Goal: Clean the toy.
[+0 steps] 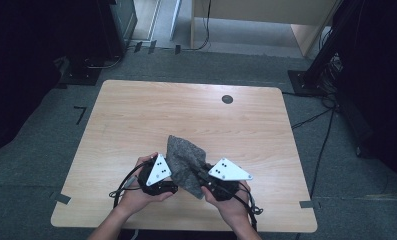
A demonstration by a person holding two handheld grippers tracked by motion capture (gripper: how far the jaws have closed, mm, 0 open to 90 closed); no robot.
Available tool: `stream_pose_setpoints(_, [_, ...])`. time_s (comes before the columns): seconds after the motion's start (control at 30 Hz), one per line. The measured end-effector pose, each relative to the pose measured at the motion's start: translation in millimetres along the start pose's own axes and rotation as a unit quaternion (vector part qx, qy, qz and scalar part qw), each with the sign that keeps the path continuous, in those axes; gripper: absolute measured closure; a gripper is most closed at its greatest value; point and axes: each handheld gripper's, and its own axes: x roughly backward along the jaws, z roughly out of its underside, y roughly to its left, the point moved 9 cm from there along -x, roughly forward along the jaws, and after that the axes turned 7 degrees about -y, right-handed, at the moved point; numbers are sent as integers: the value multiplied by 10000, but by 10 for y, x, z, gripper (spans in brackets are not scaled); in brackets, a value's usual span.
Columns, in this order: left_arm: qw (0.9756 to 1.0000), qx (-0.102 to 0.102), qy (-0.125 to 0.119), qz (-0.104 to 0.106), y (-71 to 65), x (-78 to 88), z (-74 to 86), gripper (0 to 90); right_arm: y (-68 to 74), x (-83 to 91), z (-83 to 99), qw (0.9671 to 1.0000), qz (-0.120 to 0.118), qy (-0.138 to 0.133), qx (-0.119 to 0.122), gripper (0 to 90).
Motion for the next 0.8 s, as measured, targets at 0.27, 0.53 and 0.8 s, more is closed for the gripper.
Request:
stream_pose_setpoints(0.27, [9997, 179, -151, 32, 55, 35, -38, 345, -487, 72, 132, 9958, 890, 205, -39, 797])
stream_pose_setpoints(0.53, [10000, 41, -13, -13, 19, -3, 0, 345, -102, 123, -139, 9995, 146, -293, 19, 797])
stream_pose_setpoints(0.8, [9995, -1, -289, 124, -14, 60, -71, 345, -265, 34, 66, 9983, 541, 81, 206, 800])
